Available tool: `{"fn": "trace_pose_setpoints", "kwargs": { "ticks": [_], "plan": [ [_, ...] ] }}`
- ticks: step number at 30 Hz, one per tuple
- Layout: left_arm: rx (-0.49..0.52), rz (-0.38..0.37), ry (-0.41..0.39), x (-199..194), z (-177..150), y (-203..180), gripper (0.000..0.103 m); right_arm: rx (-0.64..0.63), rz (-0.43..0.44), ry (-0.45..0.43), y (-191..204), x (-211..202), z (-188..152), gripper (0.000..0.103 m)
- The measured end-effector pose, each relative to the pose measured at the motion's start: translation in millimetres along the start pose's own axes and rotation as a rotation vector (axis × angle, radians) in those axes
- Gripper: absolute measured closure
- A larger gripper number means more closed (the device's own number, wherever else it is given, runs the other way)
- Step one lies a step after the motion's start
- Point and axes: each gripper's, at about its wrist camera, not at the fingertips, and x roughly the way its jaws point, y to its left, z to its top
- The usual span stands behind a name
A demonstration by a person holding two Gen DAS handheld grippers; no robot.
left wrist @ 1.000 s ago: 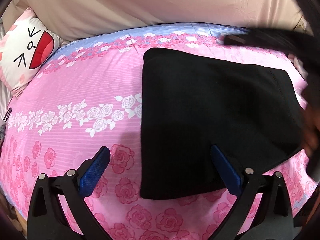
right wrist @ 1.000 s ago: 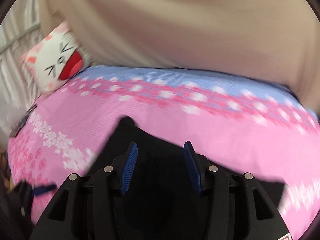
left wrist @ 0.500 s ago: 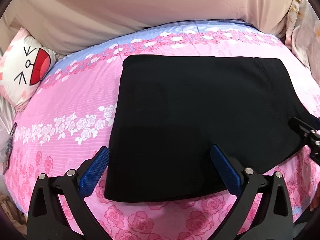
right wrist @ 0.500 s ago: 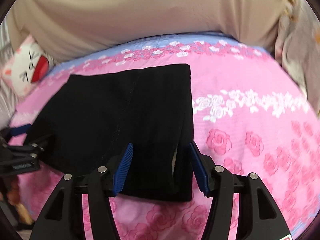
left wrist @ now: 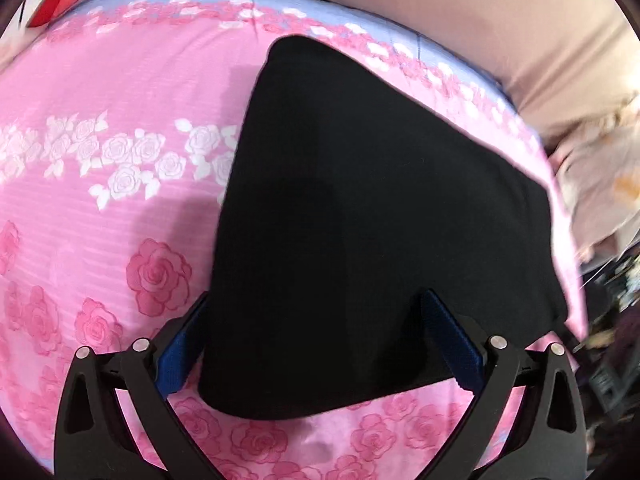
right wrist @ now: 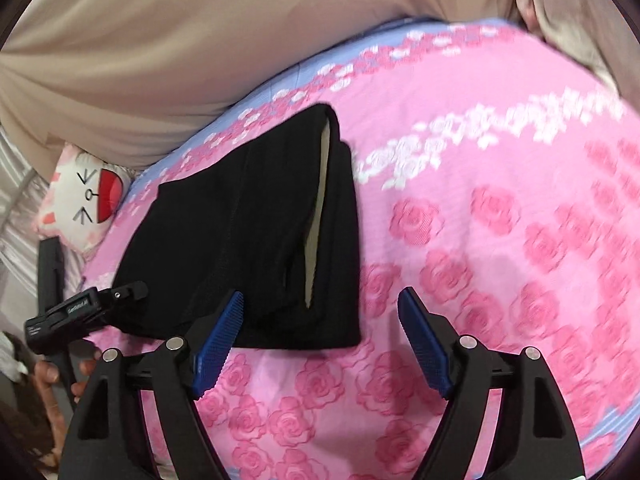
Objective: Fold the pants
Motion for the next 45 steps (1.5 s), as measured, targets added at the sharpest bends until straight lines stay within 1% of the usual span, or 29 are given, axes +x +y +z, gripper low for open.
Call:
{"fn": "trace_pose_setpoints", "kwargs": {
  "ticks": [3, 5, 7, 12, 13, 14, 15, 16, 17, 18, 19, 20, 21, 22, 24, 26, 28, 32, 34, 35, 36, 37, 39, 40, 41, 42, 43, 44, 45],
  "plan": [
    [-0.003, -0.033, -0.011, 1.0, 1.9, 4.9, 0.005, 0.051, 0.084, 0.036, -0.1, 11.4, -2.6, 0.026],
    [-0.004, -0.041, -0.027, 1.6, 1.7, 4.7, 0.005, 0.06, 0.099, 0.027, 2.4, 13.9, -3.6, 0.017],
    [0.024, -0.061, -0.028, 4.5, 2.2, -1.1, 0.005, 0.07, 0.101, 0.019, 4.9, 16.0, -3.6, 0.016],
    [0.061, -0.021, -0.045, 9.7, 6.5, -11.6, 0.005, 0.145, 0.165, -0.006, 0.4, 22.0, 2.4, 0.016],
    [0.055, -0.018, -0.047, 10.1, 8.0, -12.2, 0.006, 0.135, 0.165, -0.016, 0.7, 23.5, 4.6, 0.02],
    [0.054, -0.013, -0.049, 8.7, 8.2, -12.9, 0.01, 0.122, 0.155, -0.02, 2.9, 26.7, 4.7, 0.028],
    [0.052, 0.0, -0.056, 8.6, 10.7, -12.9, 0.018, 0.105, 0.131, -0.024, 4.9, 30.2, 4.7, 0.032],
    [0.056, 0.006, -0.062, 8.7, 12.1, -13.1, 0.021, 0.096, 0.118, -0.034, 5.7, 30.6, 4.8, 0.038],
    [0.05, 0.001, -0.063, 8.7, 14.1, -11.5, 0.026, 0.088, 0.11, -0.038, 6.5, 31.0, 5.3, 0.045],
    [0.043, -0.003, -0.064, 7.4, 14.8, -9.4, 0.035, 0.078, 0.108, -0.041, 9.2, 31.0, 5.5, 0.051],
    [0.041, -0.018, -0.064, 5.2, 15.7, -8.0, 0.041, 0.071, 0.108, -0.046, 10.5, 30.0, 5.8, 0.056],
    [0.048, -0.032, -0.067, 3.3, 16.0, -8.6, 0.054, 0.057, 0.098, -0.049, 13.6, 29.1, 6.3, 0.061],
    [0.057, -0.035, -0.071, 0.3, 16.1, -9.3, 0.058, 0.035, 0.082, -0.054, 19.2, 26.7, 6.3, 0.063],
    [0.076, -0.025, -0.077, -3.1, 15.7, -12.1, 0.06, 0.029, 0.082, -0.059, 21.5, 24.7, 6.8, 0.067],
    [0.096, -0.013, -0.092, -8.9, 13.5, -14.9, 0.067, 0.015, 0.094, -0.065, 27.4, 17.7, 7.6, 0.069],
    [0.101, -0.024, -0.101, -20.0, 11.8, -16.2, 0.069, -0.003, 0.131, -0.072, 32.7, 3.3, 7.5, 0.07],
    [0.108, -0.053, -0.093, -36.4, 7.9, -16.7, 0.07, -0.021, 0.141, -0.064, 37.6, -7.5, 5.1, 0.07],
    [0.132, -0.081, -0.042, -54.6, -10.4, -16.2, 0.069, -0.017, 0.141, -0.01, 32.3, -19.3, -13.5, 0.069],
    [0.137, -0.057, -0.019, -49.3, -22.1, -14.5, 0.067, 0.005, 0.123, 0.025, 23.0, -9.3, -23.9, 0.066],
    [0.152, -0.025, -0.021, -43.6, -27.4, -15.1, 0.064, 0.013, 0.109, 0.039, 17.4, -3.1, -28.6, 0.06],
    [0.161, 0.01, -0.028, -38.8, -30.4, -15.7, 0.057, 0.028, 0.1, 0.042, 12.2, 1.7, -31.4, 0.055],
    [0.159, 0.035, -0.033, -35.0, -32.4, -16.1, 0.053, 0.06, 0.11, 0.039, 6.2, 5.3, -33.0, 0.047],
    [0.135, 0.066, -0.044, -29.5, -32.7, -15.6, 0.038, 0.073, 0.125, 0.034, 3.7, 7.2, -32.3, 0.045],
    [0.123, 0.084, -0.052, -28.2, -32.5, -14.6, 0.032, 0.066, 0.123, 0.033, 5.1, 8.3, -31.9, 0.042],
    [0.123, 0.106, -0.057, -27.0, -31.5, -14.4, 0.015, 0.054, 0.12, 0.029, 8.6, 10.0, -32.4, 0.039],
    [0.125, 0.135, -0.064, -24.7, -31.0, -14.2, 0.005, 0.038, 0.115, 0.021, 11.8, 11.9, -32.2, 0.037],
    [0.112, 0.151, -0.068, -20.3, -31.1, -12.2, 0.005, 0.03, 0.113, 0.014, 15.2, 14.0, -31.6, 0.033],
    [0.091, 0.124, -0.057, -17.5, -30.2, -9.4, 0.005, 0.024, 0.108, 0.007, 18.6, 15.4, -31.2, 0.03],
    [0.056, 0.085, -0.041, -14.5, -29.2, -4.7, 0.005, 0.01, 0.089, -0.005, 22.6, 16.9, -31.8, 0.03]
  ]
}}
